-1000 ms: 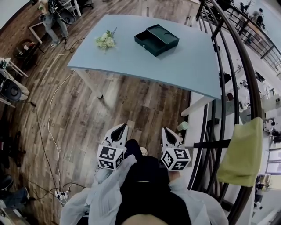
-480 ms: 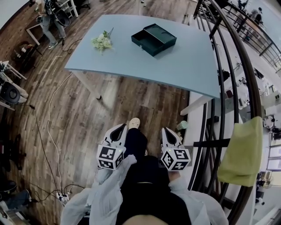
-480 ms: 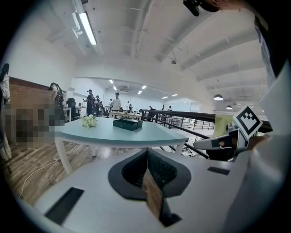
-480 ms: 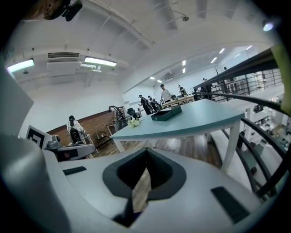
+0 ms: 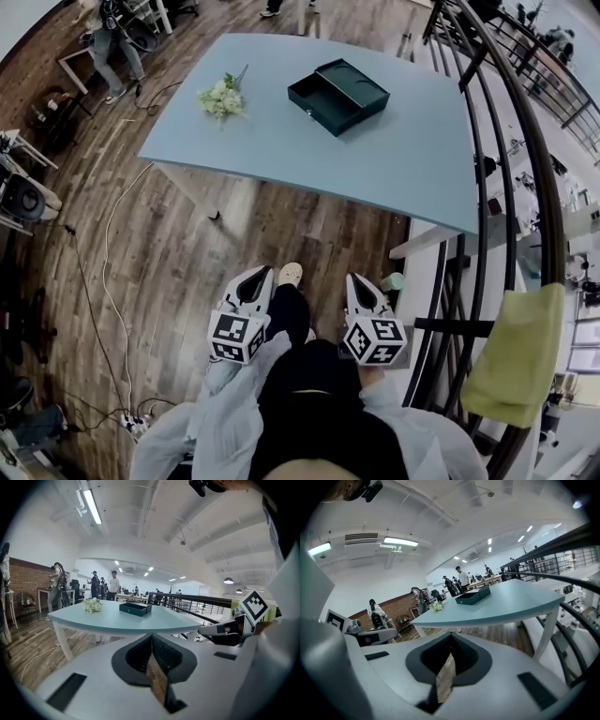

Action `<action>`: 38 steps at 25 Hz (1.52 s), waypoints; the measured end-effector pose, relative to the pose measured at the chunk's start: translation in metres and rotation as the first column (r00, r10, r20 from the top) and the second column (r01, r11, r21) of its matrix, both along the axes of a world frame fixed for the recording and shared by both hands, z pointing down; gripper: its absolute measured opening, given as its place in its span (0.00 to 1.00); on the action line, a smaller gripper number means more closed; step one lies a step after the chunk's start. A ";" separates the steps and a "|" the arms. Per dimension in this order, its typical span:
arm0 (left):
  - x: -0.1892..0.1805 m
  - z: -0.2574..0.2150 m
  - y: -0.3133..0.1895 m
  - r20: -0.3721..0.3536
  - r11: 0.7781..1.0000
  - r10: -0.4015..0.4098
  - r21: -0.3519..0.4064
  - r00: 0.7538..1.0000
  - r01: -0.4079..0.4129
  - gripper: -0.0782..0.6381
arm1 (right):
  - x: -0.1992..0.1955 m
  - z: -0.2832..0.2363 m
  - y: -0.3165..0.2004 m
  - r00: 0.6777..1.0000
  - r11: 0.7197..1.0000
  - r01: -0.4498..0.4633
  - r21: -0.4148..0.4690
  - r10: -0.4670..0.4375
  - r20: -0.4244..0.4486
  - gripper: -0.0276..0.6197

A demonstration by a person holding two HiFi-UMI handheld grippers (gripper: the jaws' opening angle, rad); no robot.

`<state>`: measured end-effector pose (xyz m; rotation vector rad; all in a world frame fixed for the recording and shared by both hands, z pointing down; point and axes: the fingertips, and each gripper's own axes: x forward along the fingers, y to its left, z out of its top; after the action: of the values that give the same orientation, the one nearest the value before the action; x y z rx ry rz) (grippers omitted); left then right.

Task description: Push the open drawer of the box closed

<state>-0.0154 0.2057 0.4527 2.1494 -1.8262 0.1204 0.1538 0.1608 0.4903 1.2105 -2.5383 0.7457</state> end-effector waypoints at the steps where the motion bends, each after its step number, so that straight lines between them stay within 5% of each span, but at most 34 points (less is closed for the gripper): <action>1: -0.004 -0.001 -0.009 -0.001 1.000 -0.001 -0.001 1.000 0.001 0.13 | -0.005 0.000 -0.008 1.000 1.000 0.002 -0.002 -0.002 0.000 0.05; 24: -0.106 -0.019 -0.219 -0.011 0.996 0.087 0.032 0.996 -0.087 0.13 | -0.104 -0.018 -0.201 0.996 0.997 -0.081 -0.020 0.081 0.021 0.05; 38: -0.115 0.003 -0.250 -0.017 0.987 0.160 -0.009 0.987 -0.160 0.13 | -0.112 -0.007 -0.229 0.985 0.983 -0.167 -0.074 0.170 0.035 0.05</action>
<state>-0.1307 -0.0443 0.4557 2.2808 -1.6393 0.1478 0.0422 -0.0684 0.4835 1.4137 -2.4409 0.8986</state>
